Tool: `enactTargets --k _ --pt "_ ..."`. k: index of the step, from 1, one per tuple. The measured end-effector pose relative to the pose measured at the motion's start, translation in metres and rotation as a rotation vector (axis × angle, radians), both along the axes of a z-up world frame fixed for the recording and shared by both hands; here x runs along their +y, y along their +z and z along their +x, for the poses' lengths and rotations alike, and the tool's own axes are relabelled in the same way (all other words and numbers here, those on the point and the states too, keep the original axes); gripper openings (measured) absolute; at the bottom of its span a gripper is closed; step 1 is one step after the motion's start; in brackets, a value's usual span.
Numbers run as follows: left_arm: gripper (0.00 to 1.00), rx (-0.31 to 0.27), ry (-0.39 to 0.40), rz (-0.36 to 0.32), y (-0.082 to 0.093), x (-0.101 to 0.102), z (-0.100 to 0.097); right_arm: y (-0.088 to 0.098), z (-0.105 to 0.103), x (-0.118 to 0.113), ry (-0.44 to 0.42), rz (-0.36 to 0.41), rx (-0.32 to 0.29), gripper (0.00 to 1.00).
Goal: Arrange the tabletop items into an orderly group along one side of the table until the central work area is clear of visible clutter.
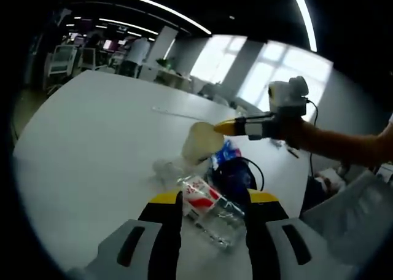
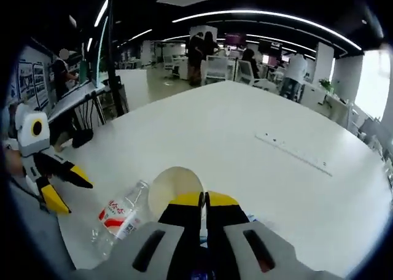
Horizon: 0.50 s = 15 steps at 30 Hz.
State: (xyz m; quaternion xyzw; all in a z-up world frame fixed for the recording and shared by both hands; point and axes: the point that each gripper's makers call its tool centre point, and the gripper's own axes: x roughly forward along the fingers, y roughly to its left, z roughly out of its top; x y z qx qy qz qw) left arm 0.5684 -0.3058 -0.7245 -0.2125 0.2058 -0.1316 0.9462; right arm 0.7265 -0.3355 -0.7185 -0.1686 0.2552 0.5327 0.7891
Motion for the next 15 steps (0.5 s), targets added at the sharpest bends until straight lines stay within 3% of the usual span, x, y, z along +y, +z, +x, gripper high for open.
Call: enactTargets --k 11,15 --pt "0.46 -0.015 -0.007 0.041 0.0011 0.0033 0.0044 -0.001 -0.0044 0.002 -0.052 0.049 0.124 0.0" --pt "0.46 -0.017 -0.006 0.04 0.0008 0.004 0.0047 -0.002 -0.005 0.0017 -0.092 0.073 0.201 0.0"
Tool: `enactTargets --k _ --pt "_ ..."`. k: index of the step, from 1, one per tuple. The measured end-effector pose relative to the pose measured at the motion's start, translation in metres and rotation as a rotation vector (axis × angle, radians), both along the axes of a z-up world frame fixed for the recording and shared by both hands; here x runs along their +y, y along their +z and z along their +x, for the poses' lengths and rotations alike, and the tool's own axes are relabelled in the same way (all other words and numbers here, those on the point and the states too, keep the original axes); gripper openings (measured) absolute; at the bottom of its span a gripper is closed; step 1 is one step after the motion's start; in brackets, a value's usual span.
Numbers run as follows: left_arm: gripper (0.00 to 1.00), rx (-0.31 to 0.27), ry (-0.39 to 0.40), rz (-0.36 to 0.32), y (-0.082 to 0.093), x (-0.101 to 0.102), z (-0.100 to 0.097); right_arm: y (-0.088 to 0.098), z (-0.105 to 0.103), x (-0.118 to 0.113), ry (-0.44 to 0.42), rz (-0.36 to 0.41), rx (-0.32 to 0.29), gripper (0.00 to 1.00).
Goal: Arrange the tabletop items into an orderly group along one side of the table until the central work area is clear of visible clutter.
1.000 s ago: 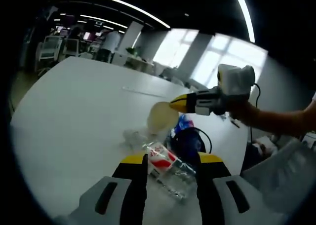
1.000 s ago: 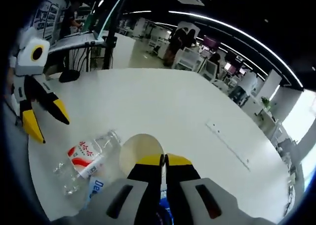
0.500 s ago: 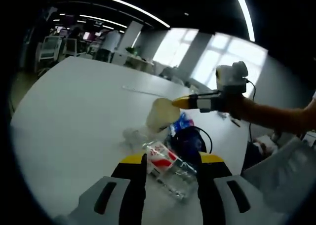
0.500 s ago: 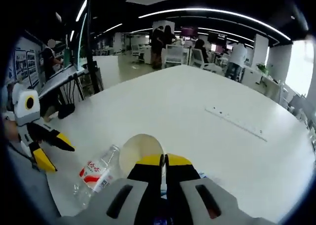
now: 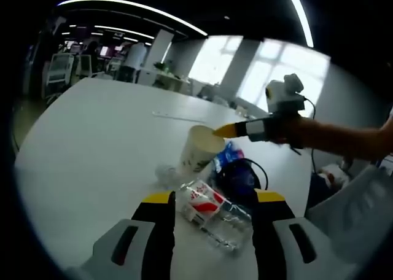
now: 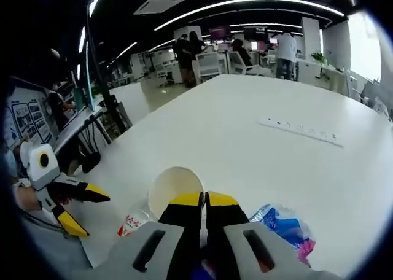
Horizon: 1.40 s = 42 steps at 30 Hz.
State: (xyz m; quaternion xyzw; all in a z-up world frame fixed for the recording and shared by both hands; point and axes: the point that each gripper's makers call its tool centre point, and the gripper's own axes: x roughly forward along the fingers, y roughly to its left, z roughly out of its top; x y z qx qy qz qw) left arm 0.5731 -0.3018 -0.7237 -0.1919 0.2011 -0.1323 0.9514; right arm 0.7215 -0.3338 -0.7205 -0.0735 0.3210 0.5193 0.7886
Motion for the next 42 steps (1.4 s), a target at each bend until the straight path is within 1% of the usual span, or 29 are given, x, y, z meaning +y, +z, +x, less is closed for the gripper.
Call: enactTargets --k 3,5,7,10,13,17,21,25,27,30,33,42 --pt "0.46 0.001 0.001 -0.004 -0.001 0.0 -0.001 -0.003 0.001 -0.001 -0.006 -0.008 0.021 0.0" --pt "0.46 0.002 0.001 -0.003 -0.002 0.0 -0.001 -0.007 -0.002 0.0 0.0 -0.005 0.058 0.0" --pt "0.46 0.006 -0.002 -0.001 -0.003 0.0 -0.002 -0.011 -0.003 -0.001 -0.002 -0.013 0.075 0.0" --pt "0.46 0.008 -0.003 -0.002 -0.004 0.001 -0.003 -0.015 -0.003 0.0 -0.026 0.004 0.131 0.0" --pt "0.47 0.007 -0.002 0.001 -0.004 0.002 -0.004 -0.018 -0.002 0.0 -0.041 0.003 0.162 0.0" --pt "0.47 0.008 0.001 0.004 -0.004 0.004 -0.005 -0.017 -0.002 -0.001 -0.043 -0.007 0.169 0.0" --pt "0.47 0.009 0.0 0.006 -0.005 0.004 -0.005 -0.017 -0.004 0.0 -0.052 -0.005 0.192 0.0" --pt "0.46 0.011 -0.003 0.003 -0.005 0.003 -0.005 -0.02 -0.006 -0.001 -0.054 -0.018 0.196 0.0" --pt "0.46 0.01 -0.002 0.004 -0.005 0.002 -0.005 -0.019 -0.007 0.0 -0.06 -0.007 0.21 0.0" --pt "0.46 0.014 -0.002 0.004 -0.006 0.003 -0.006 -0.02 -0.007 -0.001 -0.064 -0.008 0.201 0.0" --pt "0.46 0.014 0.0 0.002 -0.006 0.003 -0.006 -0.02 -0.008 -0.001 -0.076 0.005 0.226 0.0" --pt "0.46 0.022 -0.002 -0.001 -0.008 0.003 -0.007 -0.019 -0.008 0.0 -0.077 0.007 0.227 0.0"
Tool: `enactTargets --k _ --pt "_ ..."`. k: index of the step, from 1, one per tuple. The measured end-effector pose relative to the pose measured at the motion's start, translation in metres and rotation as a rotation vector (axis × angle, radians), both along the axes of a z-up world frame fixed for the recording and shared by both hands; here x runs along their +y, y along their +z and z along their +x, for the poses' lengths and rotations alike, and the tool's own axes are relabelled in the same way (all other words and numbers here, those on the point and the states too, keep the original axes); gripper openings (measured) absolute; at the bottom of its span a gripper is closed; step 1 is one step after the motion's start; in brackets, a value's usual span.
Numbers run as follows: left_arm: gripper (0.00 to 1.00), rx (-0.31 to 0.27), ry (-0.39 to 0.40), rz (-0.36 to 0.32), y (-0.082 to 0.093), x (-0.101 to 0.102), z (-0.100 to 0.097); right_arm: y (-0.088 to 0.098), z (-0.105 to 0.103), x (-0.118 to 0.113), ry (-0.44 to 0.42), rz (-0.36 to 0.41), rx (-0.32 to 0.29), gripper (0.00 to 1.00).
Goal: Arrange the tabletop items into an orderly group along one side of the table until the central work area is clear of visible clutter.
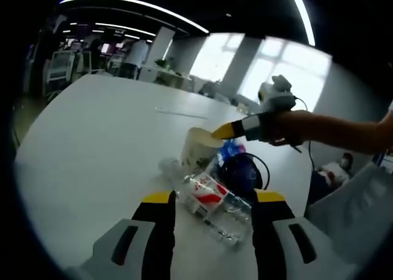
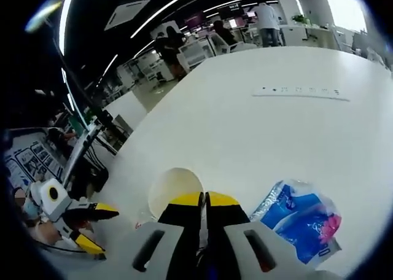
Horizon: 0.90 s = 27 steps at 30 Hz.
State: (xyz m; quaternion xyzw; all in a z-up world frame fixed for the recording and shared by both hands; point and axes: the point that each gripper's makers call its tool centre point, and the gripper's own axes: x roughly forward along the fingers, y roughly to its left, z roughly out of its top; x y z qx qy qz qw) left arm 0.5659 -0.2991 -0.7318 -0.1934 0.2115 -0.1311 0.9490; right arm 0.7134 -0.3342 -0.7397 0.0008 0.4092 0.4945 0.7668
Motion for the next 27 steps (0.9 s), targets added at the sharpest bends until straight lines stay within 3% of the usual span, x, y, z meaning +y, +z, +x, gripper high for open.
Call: enactTargets --k 27 --pt "0.45 0.009 0.0 -0.011 -0.0035 -0.0025 -0.0031 -0.0018 0.0034 0.0013 -0.008 0.004 0.012 0.05"
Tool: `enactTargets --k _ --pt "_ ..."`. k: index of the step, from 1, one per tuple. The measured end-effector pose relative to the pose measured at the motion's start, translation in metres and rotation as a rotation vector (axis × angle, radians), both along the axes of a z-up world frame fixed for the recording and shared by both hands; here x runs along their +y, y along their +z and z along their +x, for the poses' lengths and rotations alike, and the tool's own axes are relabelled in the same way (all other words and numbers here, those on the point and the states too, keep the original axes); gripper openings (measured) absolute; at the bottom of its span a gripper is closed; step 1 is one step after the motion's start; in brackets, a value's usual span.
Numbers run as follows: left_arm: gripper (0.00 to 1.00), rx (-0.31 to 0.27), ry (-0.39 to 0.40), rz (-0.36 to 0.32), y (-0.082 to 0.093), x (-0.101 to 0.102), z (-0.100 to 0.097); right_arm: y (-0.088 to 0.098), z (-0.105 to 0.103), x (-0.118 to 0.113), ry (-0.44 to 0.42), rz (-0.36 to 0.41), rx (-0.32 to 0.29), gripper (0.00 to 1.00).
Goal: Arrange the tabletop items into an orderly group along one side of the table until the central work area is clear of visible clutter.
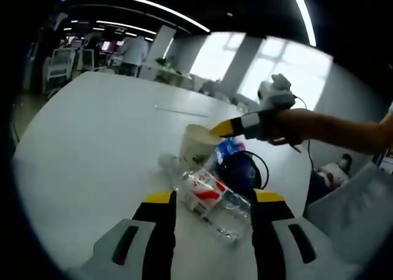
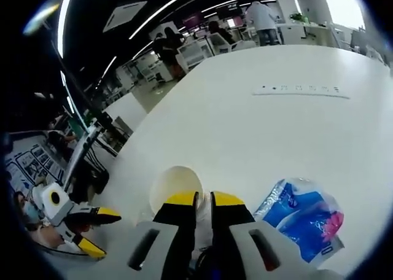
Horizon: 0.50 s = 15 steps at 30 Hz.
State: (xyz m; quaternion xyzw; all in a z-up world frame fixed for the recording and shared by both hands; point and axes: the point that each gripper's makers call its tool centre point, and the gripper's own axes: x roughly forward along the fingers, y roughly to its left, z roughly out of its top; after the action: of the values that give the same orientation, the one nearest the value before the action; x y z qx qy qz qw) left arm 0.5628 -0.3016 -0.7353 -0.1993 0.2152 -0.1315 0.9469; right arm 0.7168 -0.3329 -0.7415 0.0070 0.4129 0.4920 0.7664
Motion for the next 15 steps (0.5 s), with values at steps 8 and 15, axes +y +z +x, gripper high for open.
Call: enactTargets --k 8,15 --pt "0.45 -0.006 0.007 -0.003 0.002 0.002 0.001 0.005 0.003 0.002 -0.009 0.012 -0.014 0.07" --pt "0.47 -0.008 0.012 -0.006 0.003 0.003 -0.001 0.011 0.005 0.001 -0.022 0.03 -0.029 0.1"
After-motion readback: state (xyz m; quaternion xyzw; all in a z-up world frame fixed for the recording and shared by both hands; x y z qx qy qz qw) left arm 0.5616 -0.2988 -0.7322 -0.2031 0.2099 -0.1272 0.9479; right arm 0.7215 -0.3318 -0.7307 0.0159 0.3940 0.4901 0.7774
